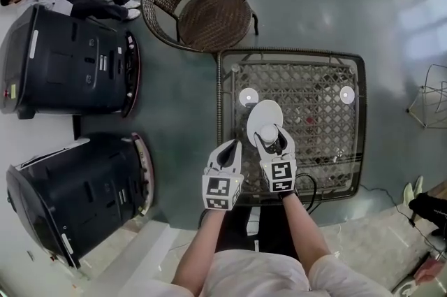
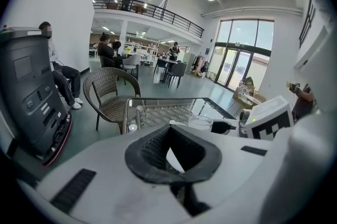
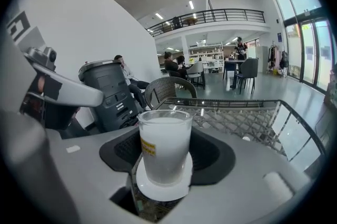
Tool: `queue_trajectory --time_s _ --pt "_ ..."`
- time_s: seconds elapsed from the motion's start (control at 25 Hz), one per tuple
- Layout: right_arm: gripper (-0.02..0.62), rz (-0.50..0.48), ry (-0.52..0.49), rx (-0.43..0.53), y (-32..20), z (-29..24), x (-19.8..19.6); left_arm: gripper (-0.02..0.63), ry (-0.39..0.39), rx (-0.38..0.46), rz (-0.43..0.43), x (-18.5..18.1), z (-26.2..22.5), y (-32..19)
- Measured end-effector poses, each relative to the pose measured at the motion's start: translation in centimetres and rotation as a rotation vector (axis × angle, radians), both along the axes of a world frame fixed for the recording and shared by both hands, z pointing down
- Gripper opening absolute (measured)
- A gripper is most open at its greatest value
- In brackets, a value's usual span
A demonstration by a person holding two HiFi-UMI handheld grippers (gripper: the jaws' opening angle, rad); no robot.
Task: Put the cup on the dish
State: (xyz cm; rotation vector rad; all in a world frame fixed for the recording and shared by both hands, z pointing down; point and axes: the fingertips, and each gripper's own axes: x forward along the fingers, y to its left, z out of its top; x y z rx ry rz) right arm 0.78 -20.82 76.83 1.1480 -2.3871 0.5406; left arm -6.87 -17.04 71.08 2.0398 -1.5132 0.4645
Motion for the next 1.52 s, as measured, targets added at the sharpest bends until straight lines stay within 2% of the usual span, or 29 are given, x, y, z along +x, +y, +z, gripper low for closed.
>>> queue_trajectory --time_s 0.24,0.52,0.76,1.12,1.36,1.52 --pt "0.256 -0.023 0.026 0.027 -1.6 2.0 -1.2 0.004 0.017 -0.034 -0.040 -1.2 2.4 -1.2" --pt "0.256 -0.034 0.051 0.069 -3.5 2.7 -1.8 0.005 0.033 -0.041 -0.089 -1.6 2.8 -0.9" --pt "0.256 -0.026 0.096 0.059 -3.2 4.0 -1.7 0.005 0.026 -0.038 -0.051 -1.1 3.0 0.2" --pt "0.258 -0.015 0.142 0.058 -2.4 4.3 -1.3 0.005 0.029 -0.036 -0.042 -1.5 2.7 1.2" --pt "0.259 0.021 0.169 0.035 -1.5 4.6 -0.6 0.004 0.033 -0.031 -0.031 -1.4 2.1 1.9" --pt "0.261 0.034 0.162 -0.013 -0.8 4.9 -0.1 0.004 0.039 -0.024 -0.038 -1.6 1.2 2.1"
